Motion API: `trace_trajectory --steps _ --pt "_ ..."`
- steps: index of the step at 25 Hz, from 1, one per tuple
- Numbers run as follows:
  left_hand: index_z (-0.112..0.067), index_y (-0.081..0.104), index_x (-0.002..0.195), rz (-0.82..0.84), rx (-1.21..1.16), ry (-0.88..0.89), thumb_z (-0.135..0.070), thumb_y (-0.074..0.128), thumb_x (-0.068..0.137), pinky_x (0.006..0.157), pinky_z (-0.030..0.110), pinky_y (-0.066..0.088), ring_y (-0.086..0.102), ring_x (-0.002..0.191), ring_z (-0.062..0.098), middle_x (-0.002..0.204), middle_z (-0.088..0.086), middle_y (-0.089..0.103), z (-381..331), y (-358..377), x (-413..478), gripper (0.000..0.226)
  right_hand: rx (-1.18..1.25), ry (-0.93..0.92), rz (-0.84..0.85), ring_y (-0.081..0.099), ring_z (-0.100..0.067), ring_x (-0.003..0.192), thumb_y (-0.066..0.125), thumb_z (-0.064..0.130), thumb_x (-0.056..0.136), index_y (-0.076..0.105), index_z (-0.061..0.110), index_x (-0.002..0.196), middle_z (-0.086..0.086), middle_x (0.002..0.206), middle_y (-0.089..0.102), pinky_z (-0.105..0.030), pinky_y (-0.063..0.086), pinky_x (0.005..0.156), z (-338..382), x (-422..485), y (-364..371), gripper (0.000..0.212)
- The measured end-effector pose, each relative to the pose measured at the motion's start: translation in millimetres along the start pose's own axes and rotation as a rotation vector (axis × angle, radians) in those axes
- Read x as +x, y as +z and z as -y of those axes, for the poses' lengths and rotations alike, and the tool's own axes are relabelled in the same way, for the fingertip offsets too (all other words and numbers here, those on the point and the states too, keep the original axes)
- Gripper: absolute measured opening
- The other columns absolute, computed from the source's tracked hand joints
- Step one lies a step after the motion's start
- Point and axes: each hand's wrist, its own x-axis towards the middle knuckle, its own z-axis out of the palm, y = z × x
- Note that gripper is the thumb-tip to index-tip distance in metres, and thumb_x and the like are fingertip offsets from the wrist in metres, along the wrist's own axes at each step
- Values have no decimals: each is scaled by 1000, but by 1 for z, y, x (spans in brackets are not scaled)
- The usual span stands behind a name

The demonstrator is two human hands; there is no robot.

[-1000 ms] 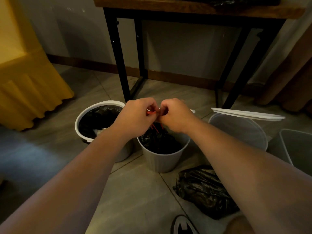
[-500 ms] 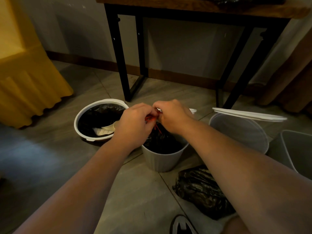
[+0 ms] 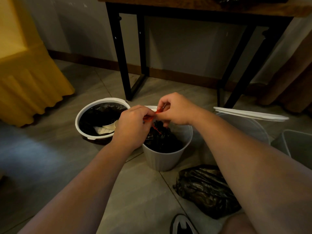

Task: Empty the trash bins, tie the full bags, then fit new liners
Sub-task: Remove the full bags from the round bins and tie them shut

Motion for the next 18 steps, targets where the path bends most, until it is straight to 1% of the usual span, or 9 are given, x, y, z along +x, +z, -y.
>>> trace_trajectory --steps 2,4,6,8,9,11,13,15,18 --pt "-17 82 108 -14 1 13 -10 77 91 85 30 58 70 95 13 104 -2 77 1 1 -1 18 44 33 22 79 -23 70 78 15 93 71 17 96 -6 80 78 -24 53 47 -3 0 -6 8" --pt "-17 82 110 -19 -5 17 -10 77 92 87 31 59 70 97 13 105 -2 78 1 3 -3 20 93 43 2 78 -23 70 75 15 97 73 18 94 -5 83 77 -24 48 45 -6 0 -9 4" --pt "-20 82 111 -28 -39 -1 -13 76 94 87 27 58 70 96 9 105 -5 78 0 5 -6 19 160 52 -14 76 -20 69 74 13 96 73 16 93 -3 80 77 -24 47 44 -8 2 -10 5" --pt "-26 82 110 -36 -112 -56 -20 75 96 85 21 56 69 94 3 102 -12 78 0 7 -9 17 242 72 -38 72 -15 63 73 11 96 72 15 92 0 78 77 -23 45 41 -8 3 -11 5" --pt "-29 82 108 -41 -147 -105 -25 75 96 84 22 56 69 94 2 100 -15 78 0 9 -11 15 292 91 -59 69 -14 58 72 11 97 71 14 92 0 78 75 -22 43 39 -8 3 -11 6" --pt "-30 83 105 -34 -192 -219 -34 74 97 83 29 58 70 90 1 95 -15 78 4 11 -15 12 414 146 -57 60 -12 49 69 13 99 69 14 92 -2 81 69 -24 42 38 -8 3 -15 7" --pt "-29 82 102 13 -165 -263 -36 73 98 75 26 55 68 83 1 89 -14 76 10 14 -20 12 507 200 59 50 -12 47 66 18 102 68 14 97 -1 73 60 -24 40 41 -8 0 -22 7" --pt "-25 80 98 89 -79 -254 -34 72 98 66 22 49 63 77 3 85 -11 71 18 19 -27 12 575 269 172 38 -11 42 61 24 104 64 16 96 1 62 48 -22 32 40 -8 -4 -28 13" --pt "-20 79 92 169 -12 -312 -34 72 98 67 34 53 63 75 9 82 -4 70 34 27 -38 17 685 407 135 30 -9 37 52 34 106 51 22 85 4 55 39 -20 26 34 -5 -6 -35 24"
